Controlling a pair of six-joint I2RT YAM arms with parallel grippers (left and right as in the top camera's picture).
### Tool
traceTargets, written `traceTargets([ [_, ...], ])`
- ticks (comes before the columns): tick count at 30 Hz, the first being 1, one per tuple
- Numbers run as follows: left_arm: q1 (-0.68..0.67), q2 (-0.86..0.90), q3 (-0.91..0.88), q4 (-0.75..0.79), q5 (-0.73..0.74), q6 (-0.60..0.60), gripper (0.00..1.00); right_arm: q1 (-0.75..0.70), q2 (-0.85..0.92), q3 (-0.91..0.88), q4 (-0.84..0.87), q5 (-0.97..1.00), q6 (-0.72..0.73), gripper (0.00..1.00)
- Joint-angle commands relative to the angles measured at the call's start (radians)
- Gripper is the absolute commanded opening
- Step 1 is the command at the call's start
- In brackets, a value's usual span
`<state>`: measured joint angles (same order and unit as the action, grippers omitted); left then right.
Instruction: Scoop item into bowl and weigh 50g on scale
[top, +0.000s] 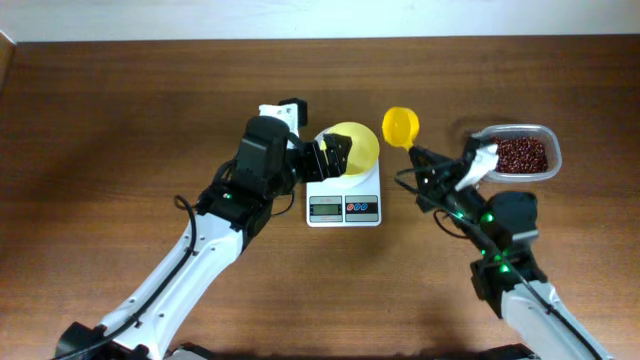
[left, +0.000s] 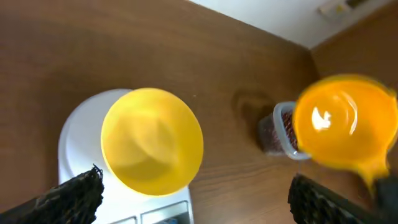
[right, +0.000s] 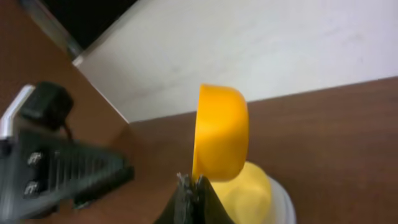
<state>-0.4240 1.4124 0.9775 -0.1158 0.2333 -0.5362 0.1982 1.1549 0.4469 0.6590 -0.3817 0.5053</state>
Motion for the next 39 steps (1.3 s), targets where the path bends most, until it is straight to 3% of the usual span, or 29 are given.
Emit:
traceTargets([
  [1, 0.003, -0.071, 0.021, -0.029, 0.017, 0.328, 0.99, 0.002, -0.003, 0.126, -0.073, 0.089, -0.068, 0.04],
  [4, 0.003, -0.111, 0.021, -0.129, -0.013, 0.452, 0.99, 0.002, -0.003, 0.188, -0.083, 0.113, -0.071, 0.04],
  [10, 0.003, -0.115, 0.020, -0.140, -0.180, 0.452, 0.99, 0.002, -0.004, 0.193, -0.098, 0.041, 0.028, 0.04],
  [17, 0.003, -0.115, 0.020, -0.172, -0.182, 0.452, 0.99, 0.003, -0.004, 0.193, -0.098, -0.084, 0.028, 0.04],
  [26, 0.003, -0.115, 0.020, -0.143, -0.182, 0.452, 0.99, 0.003, -0.004, 0.193, -0.095, -0.163, 0.143, 0.04],
  [31, 0.003, -0.115, 0.020, -0.153, -0.178, 0.452, 0.99, -0.012, -0.004, 0.193, -0.177, -0.126, 0.075, 0.04],
  [32, 0.003, -0.115, 0.020, -0.167, -0.178, 0.452, 0.96, -0.037, -0.004, 0.193, -0.202, -0.127, 0.075, 0.04],
  [33, 0.003, -0.115, 0.020, -0.179, -0.178, 0.452, 0.80, -0.066, -0.004, 0.193, -0.219, -0.141, 0.076, 0.04],
  [34, 0.003, -0.115, 0.020, -0.195, -0.178, 0.452, 0.52, -0.098, -0.004, 0.193, -0.226, -0.173, 0.076, 0.04],
  [37, 0.003, -0.115, 0.020, -0.283, -0.174, 0.451, 0.02, -0.173, -0.004, 0.193, -0.226, -0.217, 0.076, 0.04],
  [39, -0.002, -0.115, 0.020, -0.329, -0.124, 0.451, 0.00, -0.214, -0.004, 0.193, -0.219, -0.217, 0.076, 0.04],
])
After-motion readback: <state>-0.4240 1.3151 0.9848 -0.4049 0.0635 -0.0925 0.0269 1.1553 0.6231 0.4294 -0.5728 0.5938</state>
